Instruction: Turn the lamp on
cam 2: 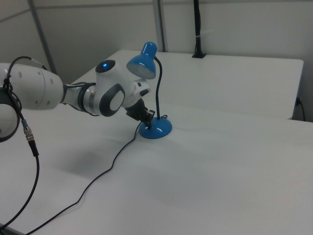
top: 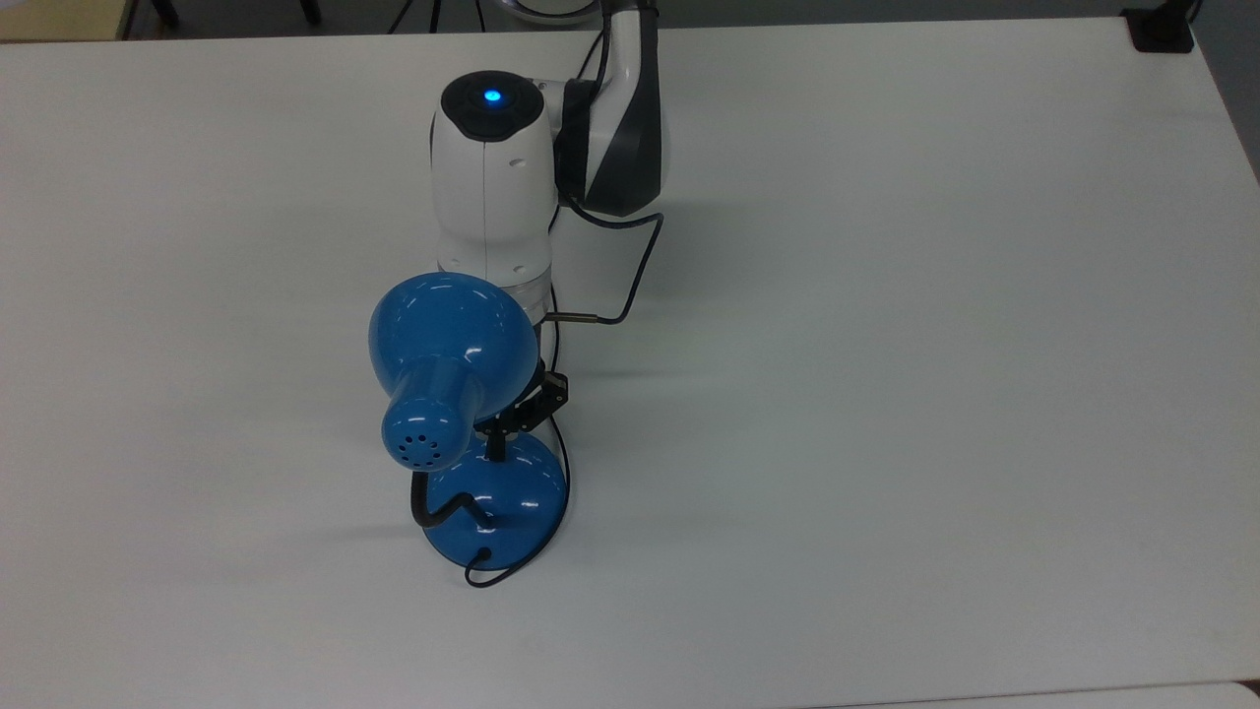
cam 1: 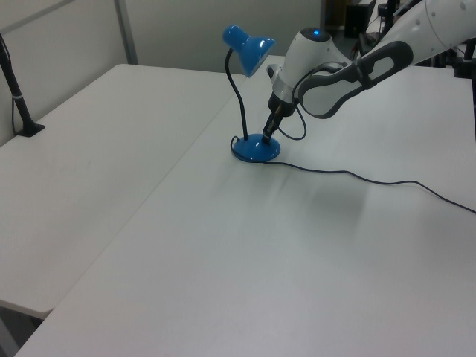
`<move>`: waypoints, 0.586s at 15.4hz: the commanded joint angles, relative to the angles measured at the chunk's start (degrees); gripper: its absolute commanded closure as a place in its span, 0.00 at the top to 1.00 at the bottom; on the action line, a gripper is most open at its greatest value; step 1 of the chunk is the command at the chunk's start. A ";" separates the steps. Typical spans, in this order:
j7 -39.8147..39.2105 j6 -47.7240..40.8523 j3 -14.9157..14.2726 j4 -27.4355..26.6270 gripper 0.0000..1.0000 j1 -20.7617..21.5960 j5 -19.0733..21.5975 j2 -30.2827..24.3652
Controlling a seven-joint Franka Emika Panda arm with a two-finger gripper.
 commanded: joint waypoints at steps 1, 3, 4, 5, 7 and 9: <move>0.98 3.34 -0.32 0.48 0.00 1.54 0.59 2.41; 1.15 5.64 -0.32 0.31 0.00 1.71 0.68 3.12; 1.50 5.82 -0.32 0.31 0.00 2.06 0.68 3.21; 1.76 5.82 -0.32 0.31 0.00 2.15 0.59 3.21; 1.77 5.73 -0.32 0.13 0.00 2.24 0.59 2.94; 1.77 5.47 -0.41 -2.05 0.00 2.50 0.59 0.85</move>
